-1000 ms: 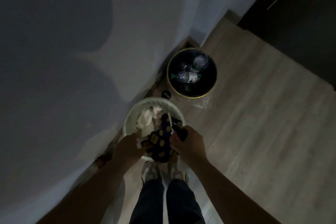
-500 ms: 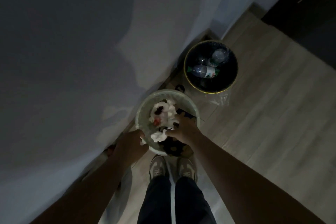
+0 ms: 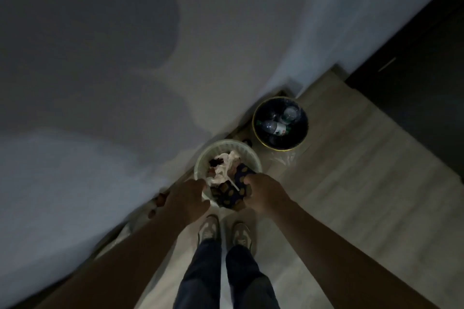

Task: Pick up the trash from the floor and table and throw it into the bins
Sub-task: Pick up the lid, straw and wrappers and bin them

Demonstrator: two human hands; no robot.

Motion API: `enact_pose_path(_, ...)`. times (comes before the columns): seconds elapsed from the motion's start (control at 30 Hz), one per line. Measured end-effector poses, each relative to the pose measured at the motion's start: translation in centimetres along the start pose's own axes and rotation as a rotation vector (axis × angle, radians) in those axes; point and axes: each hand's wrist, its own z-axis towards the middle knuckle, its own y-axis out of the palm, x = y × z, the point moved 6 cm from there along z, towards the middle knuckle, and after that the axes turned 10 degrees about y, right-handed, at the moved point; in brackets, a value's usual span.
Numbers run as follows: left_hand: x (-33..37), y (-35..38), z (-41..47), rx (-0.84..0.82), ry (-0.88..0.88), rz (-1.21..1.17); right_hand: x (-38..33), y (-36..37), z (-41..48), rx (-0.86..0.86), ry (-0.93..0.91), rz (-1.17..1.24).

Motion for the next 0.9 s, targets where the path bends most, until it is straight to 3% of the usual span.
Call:
enact_pose_path(0.23,5.5,-6.0,-11.2,0.245,-0.049,-0.135,-4.2,-5.9,-12.2,0.078,-0.214,-0.111)
enact_pose_path(0.5,4.1,-10.1,-26.7,0.478,-0.243,-0.131,-12.9,-8.0,-22.5,0.211,-0.551,-0.335)
enact_pose_path(0.7,3.7,-7.6,-42.0,0.697,-0.415,-0.149,-21.4,-3.2,-33.3,0.128,-0.875,-0.447)
enact_pose_path(0.9,6.2,0.9,-61.1,0.854,-0.677,-0.118,-26.6,7.0,-49.5,0.093,-1.218,-0.557)
